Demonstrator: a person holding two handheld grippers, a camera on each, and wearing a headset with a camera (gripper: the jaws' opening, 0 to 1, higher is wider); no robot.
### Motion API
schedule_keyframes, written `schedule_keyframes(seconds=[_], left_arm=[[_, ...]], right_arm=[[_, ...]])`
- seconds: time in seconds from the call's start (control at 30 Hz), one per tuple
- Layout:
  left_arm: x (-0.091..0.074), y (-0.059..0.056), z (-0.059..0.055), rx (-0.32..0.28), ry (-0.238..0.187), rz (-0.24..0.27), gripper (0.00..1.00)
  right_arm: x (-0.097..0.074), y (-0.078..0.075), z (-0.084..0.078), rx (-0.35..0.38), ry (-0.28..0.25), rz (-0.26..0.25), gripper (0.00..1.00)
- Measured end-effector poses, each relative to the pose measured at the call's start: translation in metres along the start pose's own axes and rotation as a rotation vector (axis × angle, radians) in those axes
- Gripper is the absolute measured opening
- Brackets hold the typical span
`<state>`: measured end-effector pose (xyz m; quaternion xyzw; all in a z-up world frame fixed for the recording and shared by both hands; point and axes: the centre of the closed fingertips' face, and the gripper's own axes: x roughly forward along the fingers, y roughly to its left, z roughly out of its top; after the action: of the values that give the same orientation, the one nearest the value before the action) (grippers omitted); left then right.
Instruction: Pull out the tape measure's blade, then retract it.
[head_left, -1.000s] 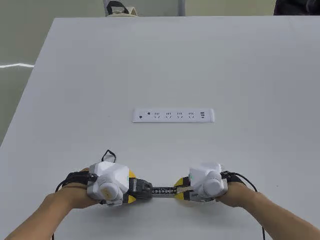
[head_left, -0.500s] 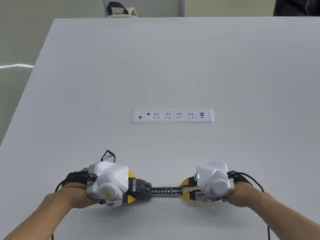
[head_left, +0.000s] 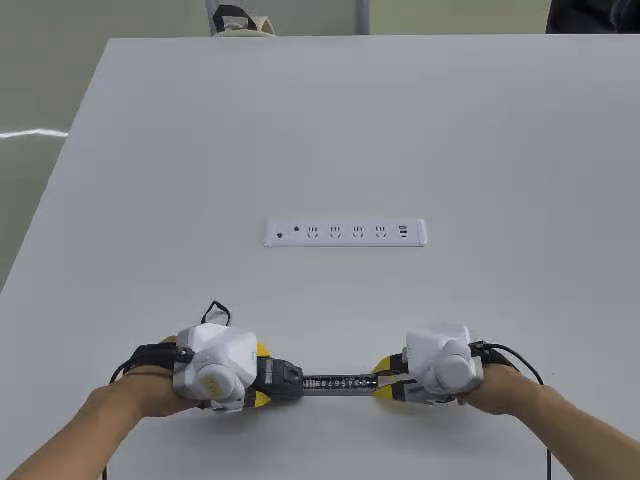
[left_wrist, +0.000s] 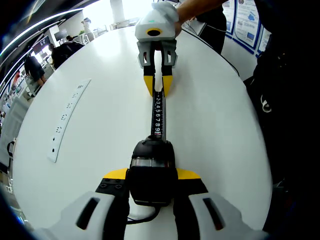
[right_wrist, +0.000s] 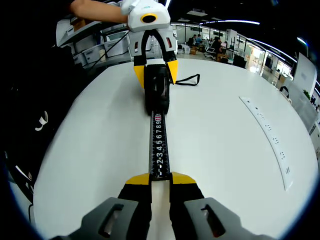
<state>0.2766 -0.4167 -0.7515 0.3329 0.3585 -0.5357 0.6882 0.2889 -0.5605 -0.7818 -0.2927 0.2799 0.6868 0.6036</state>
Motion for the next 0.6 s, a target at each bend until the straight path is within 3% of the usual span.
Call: schedule_keyframes(seconds=[0.6], left_arm=[[0.001,0.000,0.000,0.001,0.004,-0.001,0.29]], right_arm=[[-0.019,-0.001,-0.025,0.014,0.024,-0.011,0.10]])
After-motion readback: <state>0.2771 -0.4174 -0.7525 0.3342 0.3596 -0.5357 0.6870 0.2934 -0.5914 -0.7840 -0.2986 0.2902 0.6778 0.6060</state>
